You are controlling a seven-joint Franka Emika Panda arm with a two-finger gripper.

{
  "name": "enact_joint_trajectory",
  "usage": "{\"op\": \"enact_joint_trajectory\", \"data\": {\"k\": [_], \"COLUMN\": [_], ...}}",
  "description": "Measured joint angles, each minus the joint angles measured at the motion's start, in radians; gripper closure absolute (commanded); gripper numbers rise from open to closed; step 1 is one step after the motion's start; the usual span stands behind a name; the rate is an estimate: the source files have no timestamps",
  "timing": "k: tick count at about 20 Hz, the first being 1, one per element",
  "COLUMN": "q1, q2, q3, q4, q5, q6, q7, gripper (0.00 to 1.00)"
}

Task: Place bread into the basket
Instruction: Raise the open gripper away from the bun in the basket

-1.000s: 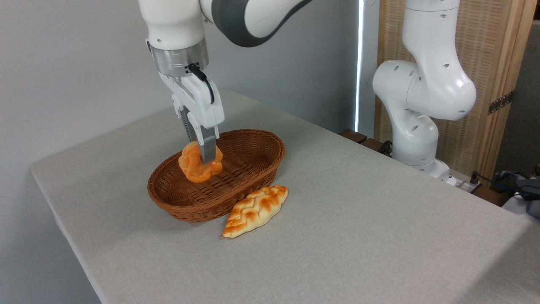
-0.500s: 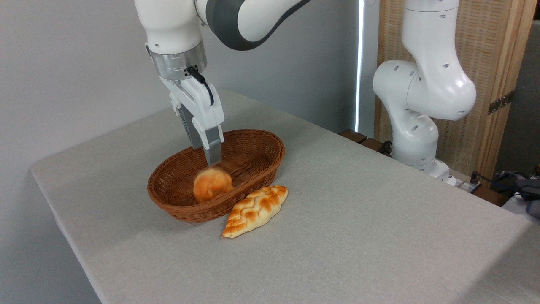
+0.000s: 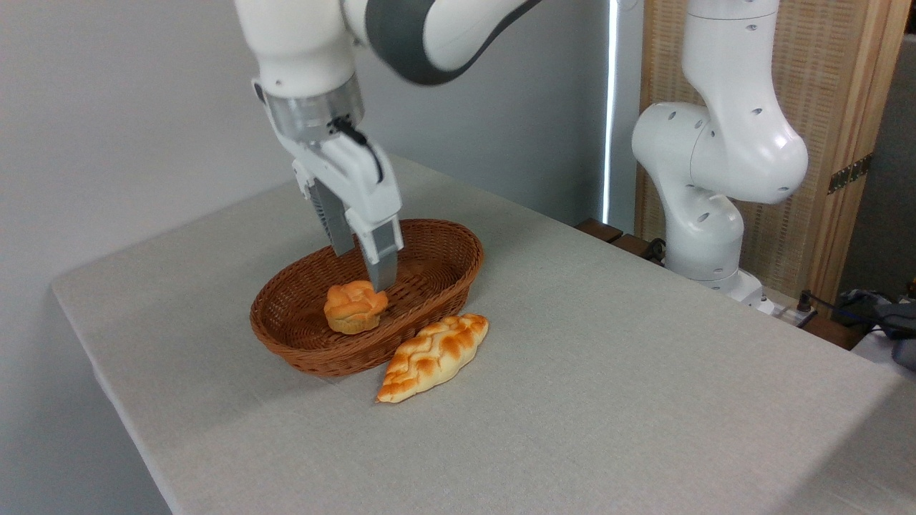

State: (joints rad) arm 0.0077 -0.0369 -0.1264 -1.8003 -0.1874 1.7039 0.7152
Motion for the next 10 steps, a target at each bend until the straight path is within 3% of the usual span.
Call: {"op": "enact_joint_trajectory", "data": {"k": [2, 4, 6, 10], "q1": [0.003, 0.006, 0.007, 0.007], "q2": [-0.026, -0.05, -0.062, -0.063], "q3": [0.059, 0.101, 0.121, 0.134], "q4": [0.046, 0.078, 0.086, 0.085], "q5": [0.006, 0.054, 0.095, 0.11], "q6": [-0.037, -0.056, -0.066, -0.071], "q7": [0.001, 0.016, 0.034, 0.075], "gripper": [0.0, 0.0, 0.0, 0.0]}}
